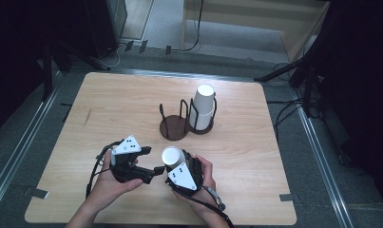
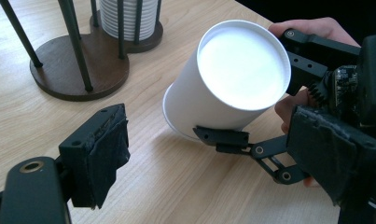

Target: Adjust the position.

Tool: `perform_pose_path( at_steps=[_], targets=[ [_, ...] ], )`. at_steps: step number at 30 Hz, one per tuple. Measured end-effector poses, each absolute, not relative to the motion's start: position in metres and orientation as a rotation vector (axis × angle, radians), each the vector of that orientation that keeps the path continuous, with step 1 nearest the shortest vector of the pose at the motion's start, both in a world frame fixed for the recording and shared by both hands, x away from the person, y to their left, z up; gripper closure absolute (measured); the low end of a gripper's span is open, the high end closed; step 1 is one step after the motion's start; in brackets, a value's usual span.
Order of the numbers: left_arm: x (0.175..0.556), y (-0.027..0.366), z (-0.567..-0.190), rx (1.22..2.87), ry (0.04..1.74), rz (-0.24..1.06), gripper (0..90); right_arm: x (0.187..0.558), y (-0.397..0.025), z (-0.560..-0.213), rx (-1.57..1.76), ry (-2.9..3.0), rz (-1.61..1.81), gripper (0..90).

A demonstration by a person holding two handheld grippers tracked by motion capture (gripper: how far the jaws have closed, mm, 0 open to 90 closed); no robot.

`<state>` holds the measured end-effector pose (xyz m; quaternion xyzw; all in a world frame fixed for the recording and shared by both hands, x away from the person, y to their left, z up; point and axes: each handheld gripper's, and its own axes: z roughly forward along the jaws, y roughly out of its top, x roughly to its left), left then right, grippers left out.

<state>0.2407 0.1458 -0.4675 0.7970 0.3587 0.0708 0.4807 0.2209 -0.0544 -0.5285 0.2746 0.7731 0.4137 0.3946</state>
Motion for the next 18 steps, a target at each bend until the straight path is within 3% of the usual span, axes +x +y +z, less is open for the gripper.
perform_pose_path(
  at_steps=[18],
  targets=[
    [0.2374, 0.1356, -0.47, 2.008, 0.821, 0.196, 15.8, 0.2158, -0.0479, -0.5308, 0.633, 1.996, 1.052, 32.3]
  ],
)
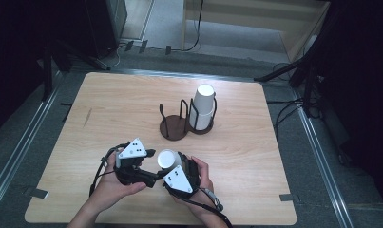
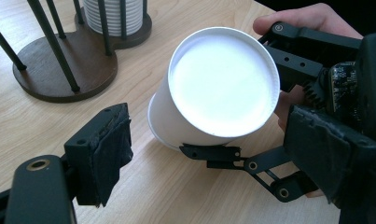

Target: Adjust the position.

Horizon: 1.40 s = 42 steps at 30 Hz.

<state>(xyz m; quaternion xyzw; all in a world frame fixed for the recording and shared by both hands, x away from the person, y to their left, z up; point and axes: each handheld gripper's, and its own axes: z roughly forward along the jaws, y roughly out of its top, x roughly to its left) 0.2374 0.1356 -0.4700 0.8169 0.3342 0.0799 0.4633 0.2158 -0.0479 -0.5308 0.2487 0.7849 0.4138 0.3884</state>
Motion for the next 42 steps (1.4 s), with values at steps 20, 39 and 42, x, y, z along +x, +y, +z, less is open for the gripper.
perform_pose_path(
  at_steps=[20, 39, 42],
  targets=[
    [0.234, 0.128, -0.472, 2.063, 0.794, 0.247, 21.7, 0.211, -0.045, -0.53, 0.595, 2.04, 1.122, 32.0],
    [0.231, 0.122, -0.474, 2.09, 0.784, 0.311, 27.9, 0.208, -0.042, -0.532, 0.556, 2.069, 1.116, 31.6],
    [0.228, 0.12, -0.474, 2.1, 0.76, 0.337, 29.6, 0.208, -0.042, -0.532, 0.555, 2.071, 1.112, 31.5]
  ],
)
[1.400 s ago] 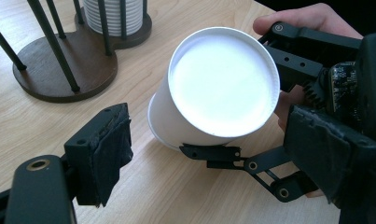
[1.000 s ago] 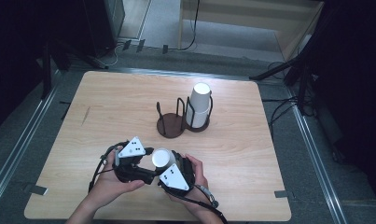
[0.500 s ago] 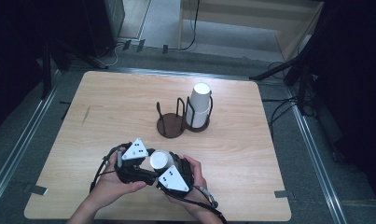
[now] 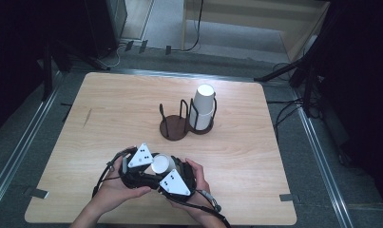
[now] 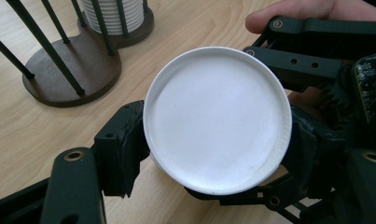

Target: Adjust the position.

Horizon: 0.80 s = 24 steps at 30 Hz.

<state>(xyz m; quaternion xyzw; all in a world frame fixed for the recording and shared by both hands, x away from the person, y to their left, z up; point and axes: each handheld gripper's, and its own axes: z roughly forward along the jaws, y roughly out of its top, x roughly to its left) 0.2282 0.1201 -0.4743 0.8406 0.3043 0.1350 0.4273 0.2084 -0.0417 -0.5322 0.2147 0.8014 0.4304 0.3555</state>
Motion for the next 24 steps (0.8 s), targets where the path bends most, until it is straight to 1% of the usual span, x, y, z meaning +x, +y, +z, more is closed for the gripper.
perform_pose_path(
  at_steps=[9, 12, 13, 16, 24],
  targets=[
    [0.2294, 0.1201, -0.4751, 2.111, 0.763, 0.325, 31.0, 0.2081, -0.041, -0.5335, 0.549, 2.075, 1.101, 30.6],
    [0.2296, 0.1194, -0.4755, 2.118, 0.764, 0.327, 32.7, 0.2091, -0.0406, -0.534, 0.552, 2.081, 1.098, 26.8],
    [0.2296, 0.1194, -0.4755, 2.118, 0.764, 0.327, 34.0, 0.2091, -0.0406, -0.534, 0.552, 2.081, 1.098, 26.8],
    [0.2292, 0.1182, -0.477, 2.127, 0.752, 0.336, 35.5, 0.2101, -0.0398, -0.5347, 0.572, 2.095, 1.089, 21.3],
    [0.2306, 0.1257, -0.4757, 2.075, 0.761, 0.35, 36.7, 0.211, -0.0429, -0.5331, 0.567, 2.095, 1.089, 17.0]
  ],
)
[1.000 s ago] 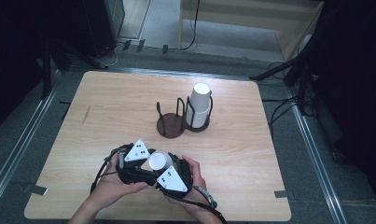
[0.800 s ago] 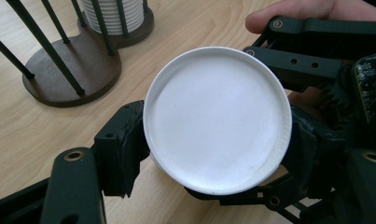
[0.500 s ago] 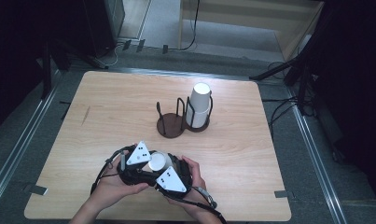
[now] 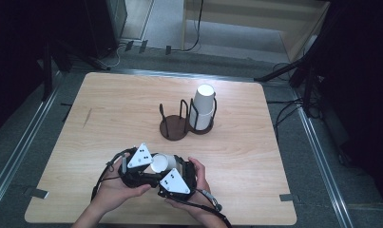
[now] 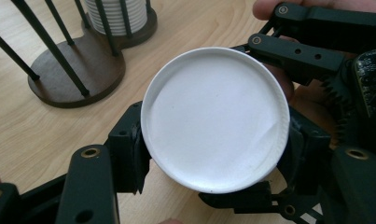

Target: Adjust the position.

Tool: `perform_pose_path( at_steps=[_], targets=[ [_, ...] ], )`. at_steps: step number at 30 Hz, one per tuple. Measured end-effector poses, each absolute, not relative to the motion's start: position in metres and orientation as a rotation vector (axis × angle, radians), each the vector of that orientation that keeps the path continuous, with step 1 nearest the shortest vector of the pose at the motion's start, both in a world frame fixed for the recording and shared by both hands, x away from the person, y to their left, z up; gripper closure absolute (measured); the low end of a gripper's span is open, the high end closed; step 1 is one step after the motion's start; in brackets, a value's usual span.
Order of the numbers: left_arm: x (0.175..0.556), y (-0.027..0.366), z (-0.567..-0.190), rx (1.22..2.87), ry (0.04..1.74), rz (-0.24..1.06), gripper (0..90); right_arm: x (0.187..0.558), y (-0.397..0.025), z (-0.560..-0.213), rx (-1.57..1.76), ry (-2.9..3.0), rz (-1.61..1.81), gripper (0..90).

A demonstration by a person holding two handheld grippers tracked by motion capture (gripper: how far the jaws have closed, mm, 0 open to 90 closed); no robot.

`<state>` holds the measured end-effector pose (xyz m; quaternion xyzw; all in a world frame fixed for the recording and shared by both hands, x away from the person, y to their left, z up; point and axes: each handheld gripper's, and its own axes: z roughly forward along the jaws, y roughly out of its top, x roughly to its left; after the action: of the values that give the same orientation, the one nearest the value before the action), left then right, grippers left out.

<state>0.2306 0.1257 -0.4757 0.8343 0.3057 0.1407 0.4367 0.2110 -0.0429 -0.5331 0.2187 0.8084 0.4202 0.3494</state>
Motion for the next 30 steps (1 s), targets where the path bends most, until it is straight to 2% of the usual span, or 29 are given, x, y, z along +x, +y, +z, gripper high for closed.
perform_pose_path(
  at_steps=[6, 15, 30],
  targets=[
    [0.231, 0.135, -0.474, 1.975, 0.783, 0.383, 36.9, 0.213, -0.048, -0.529, 0.593, 2.087, 1.11, 13.2],
    [0.232, 0.143, -0.475, 1.89, 0.785, 0.477, 36.7, 0.215, -0.052, -0.526, 0.619, 2.065, 1.115, 13.1],
    [0.237, 0.162, -0.478, 1.654, 0.845, 0.496, 36.7, 0.217, -0.059, -0.518, 0.695, 2.017, 1.15, 13.1]
  ],
)
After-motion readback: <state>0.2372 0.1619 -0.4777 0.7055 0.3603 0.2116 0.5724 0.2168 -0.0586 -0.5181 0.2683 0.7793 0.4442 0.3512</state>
